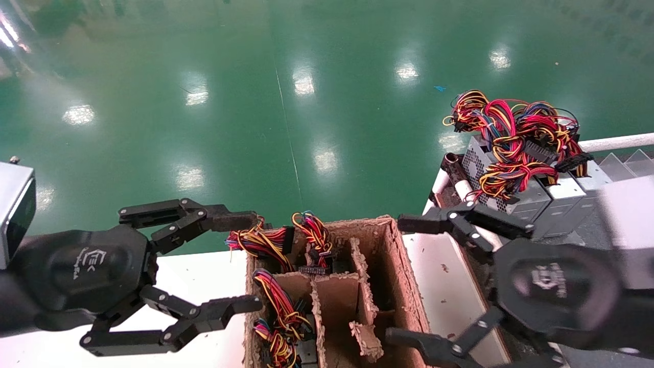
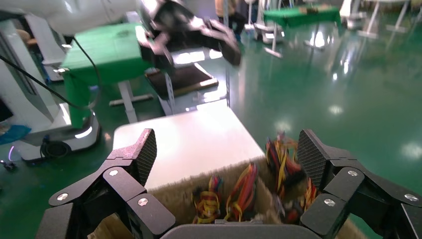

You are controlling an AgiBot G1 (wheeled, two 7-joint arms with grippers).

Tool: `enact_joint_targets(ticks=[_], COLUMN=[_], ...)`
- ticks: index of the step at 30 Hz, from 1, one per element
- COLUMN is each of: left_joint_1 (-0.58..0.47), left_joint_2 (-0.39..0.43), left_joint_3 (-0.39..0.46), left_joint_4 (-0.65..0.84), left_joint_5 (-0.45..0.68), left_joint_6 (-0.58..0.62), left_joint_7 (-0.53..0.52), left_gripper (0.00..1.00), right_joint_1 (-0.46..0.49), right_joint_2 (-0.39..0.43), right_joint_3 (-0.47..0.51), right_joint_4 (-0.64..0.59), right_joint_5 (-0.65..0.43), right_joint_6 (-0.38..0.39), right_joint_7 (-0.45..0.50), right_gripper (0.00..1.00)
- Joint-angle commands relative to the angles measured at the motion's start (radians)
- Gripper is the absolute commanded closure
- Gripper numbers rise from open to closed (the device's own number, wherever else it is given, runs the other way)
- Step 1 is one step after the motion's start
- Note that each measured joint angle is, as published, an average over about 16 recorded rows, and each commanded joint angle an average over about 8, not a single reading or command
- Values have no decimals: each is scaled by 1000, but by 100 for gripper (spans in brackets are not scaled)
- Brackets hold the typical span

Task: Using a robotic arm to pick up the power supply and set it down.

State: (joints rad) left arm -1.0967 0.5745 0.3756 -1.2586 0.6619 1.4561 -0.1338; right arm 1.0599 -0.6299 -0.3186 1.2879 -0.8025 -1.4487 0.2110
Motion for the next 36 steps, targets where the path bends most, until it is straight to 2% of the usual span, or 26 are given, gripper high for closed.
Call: enact_joint_targets(ticks=[1,9,19,20,21,22,27,28,29,30,36], left_joint_1=[0,0,0,0,0,0,0,0,0,0,0], left_joint_2=[0,0,0,0,0,0,0,0,0,0,0], left_joint_3=[0,0,0,0,0,0,0,0,0,0,0], left_joint_4=[0,0,0,0,0,0,0,0,0,0,0], left_joint_5=[0,0,0,0,0,0,0,0,0,0,0], left_joint_6=[0,0,0,0,0,0,0,0,0,0,0], left_joint_7=[0,0,0,0,0,0,0,0,0,0,0], left_gripper=[100,100,100,100,100,91,29,16,4,0,0], right_joint_1=[-1,9,53,60,66,73,106,112,117,122,141], right_joint_2=[3,-39,-190,-207,-225,-242,-318,-331,-343,-355,-417], right_joint_3=[5,-61,-190,-202,-213,-223,-264,-271,-276,-281,-302], right_joint_4=[1,-10,-158,-177,-197,-216,-305,-320,-333,-346,-401], right_joint_5=[7,-76,-199,-212,-225,-238,-298,-309,-319,-329,-373], right_joint_6=[-2,11,-37,-41,-44,-48,-52,-50,-47,-43,-11], right_joint_7=[-4,49,84,81,77,71,30,19,10,0,-42], right_gripper=[0,0,0,8,20,33,95,100,100,100,100])
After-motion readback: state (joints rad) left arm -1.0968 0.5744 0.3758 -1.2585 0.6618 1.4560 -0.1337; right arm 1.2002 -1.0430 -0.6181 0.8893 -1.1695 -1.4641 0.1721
